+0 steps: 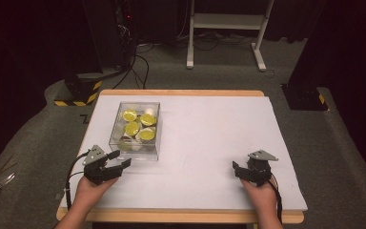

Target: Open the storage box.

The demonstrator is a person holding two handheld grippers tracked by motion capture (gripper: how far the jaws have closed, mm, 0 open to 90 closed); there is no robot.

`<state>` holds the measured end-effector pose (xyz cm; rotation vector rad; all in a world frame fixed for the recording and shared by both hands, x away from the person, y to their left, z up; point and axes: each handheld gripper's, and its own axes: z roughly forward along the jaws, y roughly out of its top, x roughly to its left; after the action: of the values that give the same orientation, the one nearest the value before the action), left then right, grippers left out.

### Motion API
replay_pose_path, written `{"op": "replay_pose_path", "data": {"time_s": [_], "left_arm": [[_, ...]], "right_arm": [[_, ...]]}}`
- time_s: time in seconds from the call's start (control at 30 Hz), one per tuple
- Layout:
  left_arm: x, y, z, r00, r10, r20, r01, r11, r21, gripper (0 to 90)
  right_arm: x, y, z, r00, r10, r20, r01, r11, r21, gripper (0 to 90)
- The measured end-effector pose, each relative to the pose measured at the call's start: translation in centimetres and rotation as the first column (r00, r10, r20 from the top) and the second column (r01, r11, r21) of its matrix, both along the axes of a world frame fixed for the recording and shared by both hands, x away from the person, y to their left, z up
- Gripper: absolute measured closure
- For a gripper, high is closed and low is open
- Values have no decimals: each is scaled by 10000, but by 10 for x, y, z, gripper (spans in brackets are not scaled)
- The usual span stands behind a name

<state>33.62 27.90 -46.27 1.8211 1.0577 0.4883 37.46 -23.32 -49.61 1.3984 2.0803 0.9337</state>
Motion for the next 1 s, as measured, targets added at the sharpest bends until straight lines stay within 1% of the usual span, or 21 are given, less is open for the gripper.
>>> {"op": "replay_pose_path", "data": {"time_s": [0.03, 0.13, 0.17, 0.2, 0.23, 0.27, 0.33, 0.43, 0.6, 0.73, 0.83, 0.93, 1.0], "left_arm": [[1, 0, 0, 10000, 16, -1, -16, 10000, -49, 378], [4, -1, 0, 10000, 19, 34, -18, 9998, -209, 379], [5, -1, 0, 10000, 26, 48, -25, 9998, -190, 379], [6, -1, -1, 10000, 53, 48, -52, 9998, -199, 379], [7, -1, -1, 10000, 61, 58, -60, 9998, -209, 380], [7, -2, -1, 10000, 81, 56, -79, 9997, -238, 380], [8, -1, -2, 9999, 71, 71, -70, 9997, -239, 380], [11, -2, -1, 9998, 111, 144, -109, 9999, -127, 380], [16, -5, -1, 9997, -57, 245, 61, 9998, -166, 380], [21, -5, -1, 9997, 0, 264, 4, 9999, -158, 386], [25, -4, -1, 9997, 6, 225, 3, 9991, -428, 386], [26, -3, -1, 9997, -28, 236, 39, 9987, -500, 386], [27, -3, -1, 9995, -167, 260, 180, 9984, -527, 398]], "right_arm": [[-1, 1, 0, 9999, 149, -5, -149, 9999, -13, 252], [-2, 3, -1, 9996, 299, -21, -299, 9995, -54, 260], [-2, 4, -1, 9994, 343, -26, -344, 9993, -174, 265], [-2, 5, -2, 9991, 413, -76, -415, 9989, -218, 269], [-2, 6, -4, 9983, 536, -225, -543, 9980, -318, 271], [-2, 6, -4, 9983, 536, -225, -543, 9980, -318, 271], [-1, 8, -5, 9975, 631, -334, -646, 9968, -472, 272], [-1, 7, -6, 9974, 619, -380, -633, 9973, -365, 271], [-1, 7, -6, 9976, 587, -354, -599, 9977, -319, 272], [-1, 7, -6, 9976, 578, -375, -589, 9978, -299, 272], [-1, 7, -6, 9976, 578, -377, -589, 9979, -285, 272], [-1, 7, -6, 9976, 577, -379, -587, 9979, -277, 272], [-1, 7, -6, 9976, 576, -376, -587, 9979, -282, 272]]}}
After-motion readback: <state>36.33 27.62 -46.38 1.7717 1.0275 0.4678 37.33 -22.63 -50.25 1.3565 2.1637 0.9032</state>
